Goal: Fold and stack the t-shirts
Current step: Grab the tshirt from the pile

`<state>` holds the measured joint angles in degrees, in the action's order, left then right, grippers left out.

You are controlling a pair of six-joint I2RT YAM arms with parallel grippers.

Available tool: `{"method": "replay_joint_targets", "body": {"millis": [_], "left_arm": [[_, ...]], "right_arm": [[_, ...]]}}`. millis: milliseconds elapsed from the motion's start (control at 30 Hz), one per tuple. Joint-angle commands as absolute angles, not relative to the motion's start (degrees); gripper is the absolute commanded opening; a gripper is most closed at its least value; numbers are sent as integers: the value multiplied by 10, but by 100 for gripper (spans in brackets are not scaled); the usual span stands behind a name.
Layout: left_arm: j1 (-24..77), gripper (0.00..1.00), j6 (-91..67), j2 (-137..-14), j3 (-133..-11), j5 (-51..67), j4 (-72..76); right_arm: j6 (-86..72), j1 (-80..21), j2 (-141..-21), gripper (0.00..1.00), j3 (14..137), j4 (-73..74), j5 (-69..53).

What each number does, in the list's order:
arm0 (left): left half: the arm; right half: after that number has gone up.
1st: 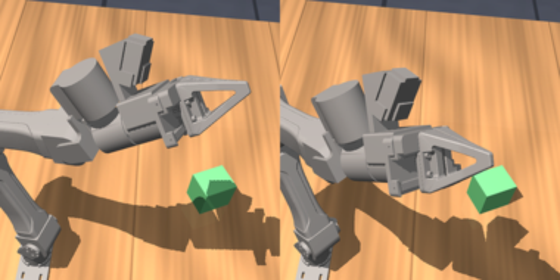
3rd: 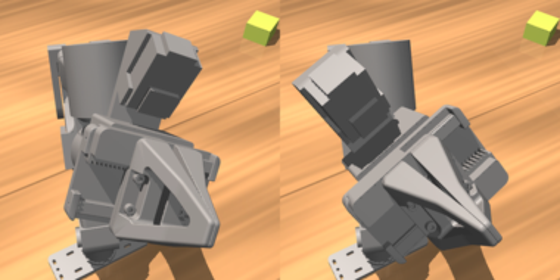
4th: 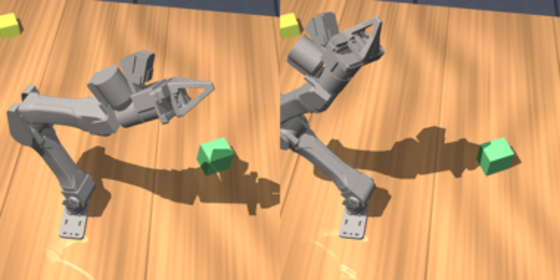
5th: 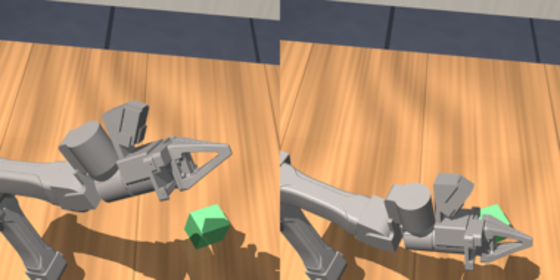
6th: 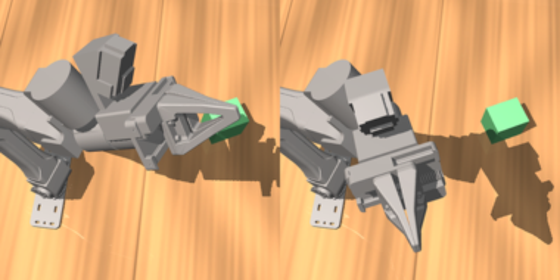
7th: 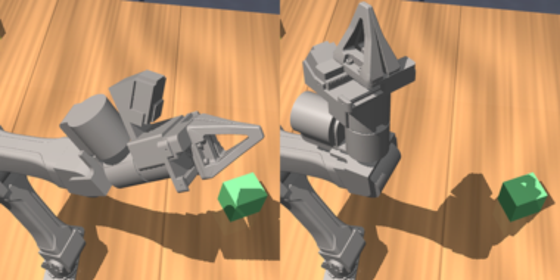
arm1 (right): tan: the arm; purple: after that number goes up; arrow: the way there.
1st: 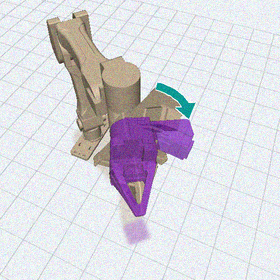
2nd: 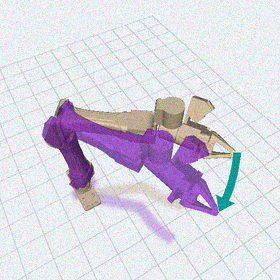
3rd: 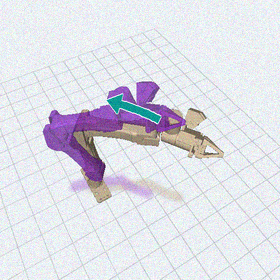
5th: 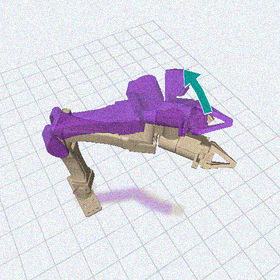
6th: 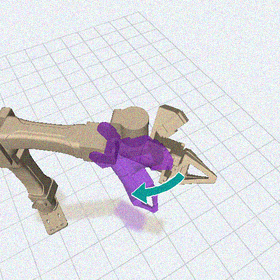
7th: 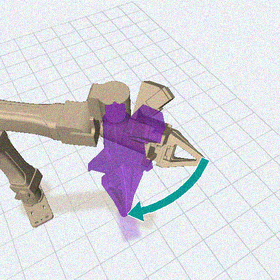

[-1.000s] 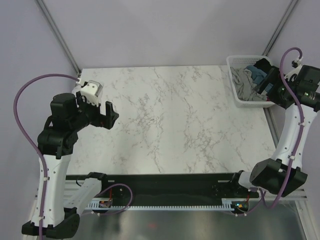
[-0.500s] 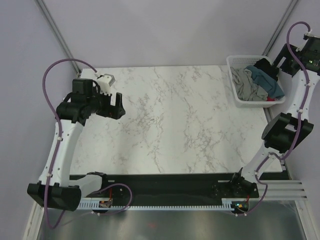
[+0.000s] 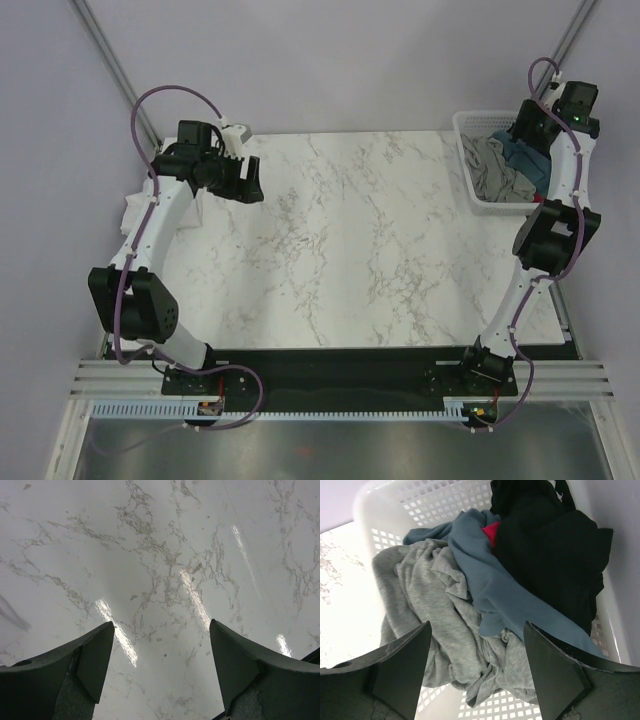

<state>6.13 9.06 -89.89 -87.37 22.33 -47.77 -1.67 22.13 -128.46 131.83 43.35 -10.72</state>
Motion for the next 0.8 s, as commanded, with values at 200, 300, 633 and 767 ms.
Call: {"method": "replay_joint_targets", "body": {"millis": [200,300,633,767], "left_arm": [[61,85,136,-986,-973,156,-459],[61,85,134,-1002,-982,152,-459],[61,85,126,-996,-991,136,-453],[61,86,111,-966,-984,136,-447]], "right_arm": [[13,227,-1339,79,1378,412,-76],[17,228,-1340,66,1375,403,-74],[25,226,-1289,0,1375,399,-91],[54,213,-1208,0,1346,382,-119]]}}
